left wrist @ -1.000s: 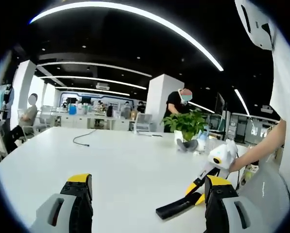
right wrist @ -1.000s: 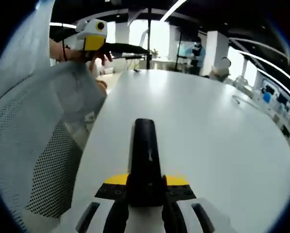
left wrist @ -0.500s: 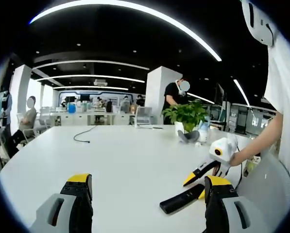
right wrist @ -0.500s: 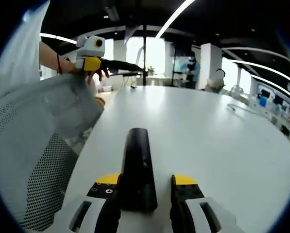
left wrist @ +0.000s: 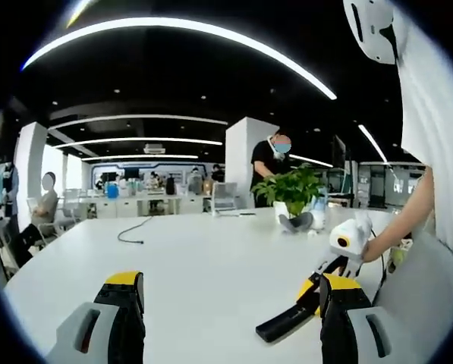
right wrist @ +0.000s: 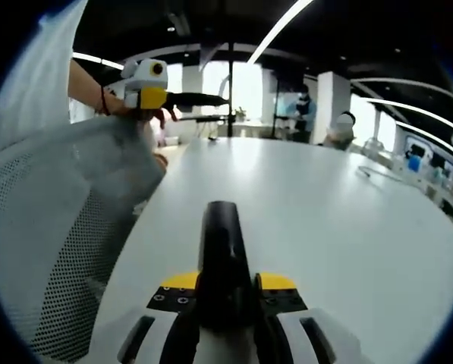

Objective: Press the specified remote control buttons in sequence, fully releasing each button before pressing the next.

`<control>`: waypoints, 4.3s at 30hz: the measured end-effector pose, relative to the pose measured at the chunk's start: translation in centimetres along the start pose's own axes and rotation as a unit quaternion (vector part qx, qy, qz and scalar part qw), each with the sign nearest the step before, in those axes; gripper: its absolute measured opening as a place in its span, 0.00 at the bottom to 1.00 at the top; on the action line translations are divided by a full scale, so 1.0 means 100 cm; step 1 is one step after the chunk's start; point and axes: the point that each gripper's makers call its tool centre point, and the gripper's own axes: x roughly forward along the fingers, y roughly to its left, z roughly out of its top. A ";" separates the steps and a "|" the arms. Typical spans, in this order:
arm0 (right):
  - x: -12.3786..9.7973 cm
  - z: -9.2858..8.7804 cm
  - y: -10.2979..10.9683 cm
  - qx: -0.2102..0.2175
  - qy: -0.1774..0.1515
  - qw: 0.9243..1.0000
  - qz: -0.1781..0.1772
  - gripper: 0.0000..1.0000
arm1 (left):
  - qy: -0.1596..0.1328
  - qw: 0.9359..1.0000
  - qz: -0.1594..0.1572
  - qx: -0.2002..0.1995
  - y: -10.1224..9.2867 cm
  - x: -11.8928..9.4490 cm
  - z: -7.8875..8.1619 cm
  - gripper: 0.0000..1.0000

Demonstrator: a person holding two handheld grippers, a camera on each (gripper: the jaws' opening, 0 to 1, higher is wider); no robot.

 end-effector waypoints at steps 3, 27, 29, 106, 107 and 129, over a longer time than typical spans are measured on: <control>0.000 0.000 -0.002 0.003 0.003 1.000 -0.004 0.24 | 0.001 1.000 0.000 -0.006 0.001 0.000 0.000 1.00; 0.006 0.001 -0.042 0.007 0.026 1.000 -0.017 0.23 | -0.020 1.000 0.023 0.004 0.011 -0.003 0.007 1.00; 0.007 0.002 -0.044 0.007 0.029 0.999 -0.016 0.23 | -0.020 0.999 0.025 0.002 0.012 -0.004 0.008 1.00; 0.015 0.007 -0.119 0.013 0.092 0.995 -0.019 0.25 | 0.029 0.999 0.031 0.002 0.014 -0.005 -0.009 1.00; 0.016 0.007 -0.119 0.016 0.092 0.995 -0.019 0.25 | 0.031 0.999 0.030 0.002 0.014 -0.005 -0.010 1.00; -0.001 0.057 -0.130 0.152 -0.045 0.984 -0.086 0.44 | 0.028 0.999 0.034 -0.002 0.016 -0.005 -0.008 1.00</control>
